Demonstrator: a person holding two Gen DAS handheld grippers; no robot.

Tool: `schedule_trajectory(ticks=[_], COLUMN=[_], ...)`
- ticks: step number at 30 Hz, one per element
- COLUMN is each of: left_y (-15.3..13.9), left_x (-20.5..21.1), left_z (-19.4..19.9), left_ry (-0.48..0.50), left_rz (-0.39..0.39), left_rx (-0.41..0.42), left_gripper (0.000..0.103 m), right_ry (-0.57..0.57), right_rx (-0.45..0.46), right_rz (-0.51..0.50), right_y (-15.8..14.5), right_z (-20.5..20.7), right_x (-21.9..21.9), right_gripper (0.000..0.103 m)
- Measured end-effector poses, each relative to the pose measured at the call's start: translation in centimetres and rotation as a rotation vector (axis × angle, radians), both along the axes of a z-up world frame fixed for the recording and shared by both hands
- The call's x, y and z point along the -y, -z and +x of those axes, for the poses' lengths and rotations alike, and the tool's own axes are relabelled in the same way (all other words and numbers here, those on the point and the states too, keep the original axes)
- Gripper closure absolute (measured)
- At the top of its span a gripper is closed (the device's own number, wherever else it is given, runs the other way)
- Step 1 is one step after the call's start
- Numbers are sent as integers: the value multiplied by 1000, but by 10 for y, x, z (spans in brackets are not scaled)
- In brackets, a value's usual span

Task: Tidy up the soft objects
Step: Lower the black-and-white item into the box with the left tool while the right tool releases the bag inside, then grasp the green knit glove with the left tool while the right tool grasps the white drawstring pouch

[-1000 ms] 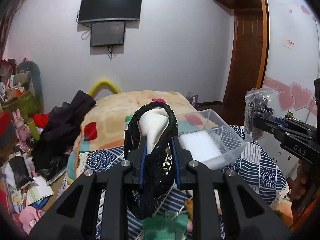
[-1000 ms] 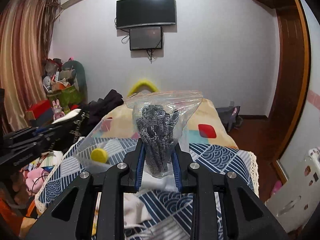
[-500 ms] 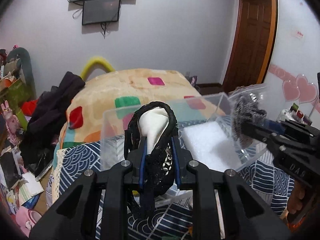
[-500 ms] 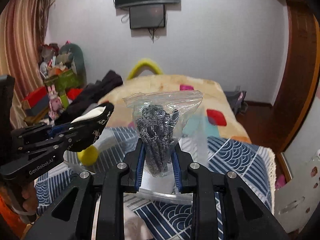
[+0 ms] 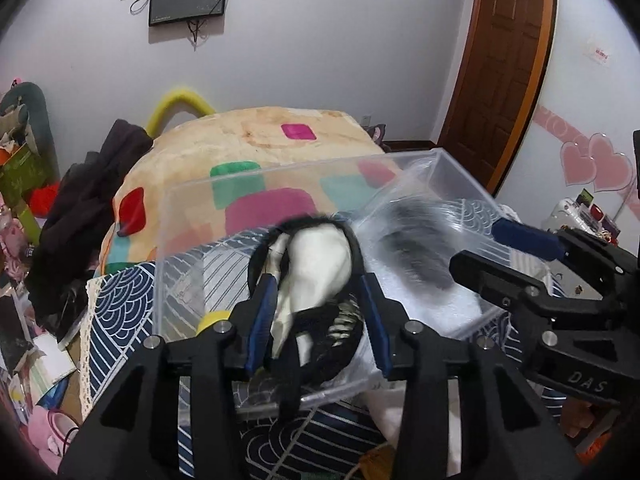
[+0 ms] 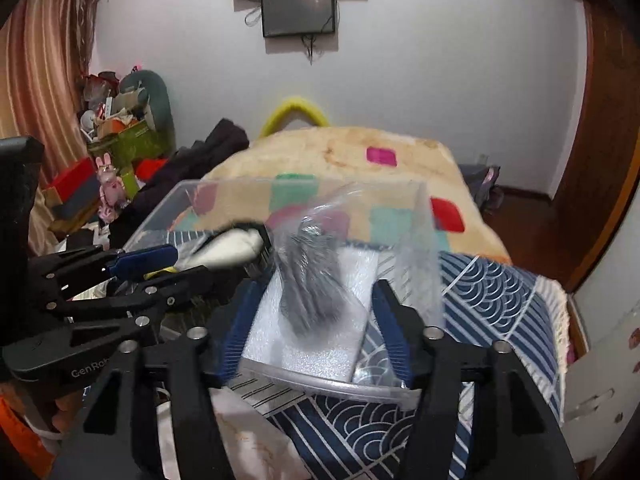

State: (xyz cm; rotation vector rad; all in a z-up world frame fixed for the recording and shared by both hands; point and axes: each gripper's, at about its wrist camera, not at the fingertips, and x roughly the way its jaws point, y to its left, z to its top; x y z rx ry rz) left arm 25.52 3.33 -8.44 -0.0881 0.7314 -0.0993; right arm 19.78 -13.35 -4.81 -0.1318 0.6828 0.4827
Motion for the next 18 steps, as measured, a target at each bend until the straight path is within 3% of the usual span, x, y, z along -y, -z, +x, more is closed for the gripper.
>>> schedule_trajectory(ticks=[8, 12, 18], left_y=[-38, -53, -62], left_x=[-3, -4, -6], left_z=[-32, -52, -80], left_ry=[-6, -36, -63], left_rz=[6, 35, 44], left_rx=[97, 146, 181], left_gripper=[43, 23, 10], right_ry=[-16, -25, -41], right_rx=[69, 102, 131], right_rz=[52, 73, 95], right_y=[-27, -35, -39], right_z=[-20, -32, -53], right_x=[12, 15, 20], right_gripper=[40, 33, 28])
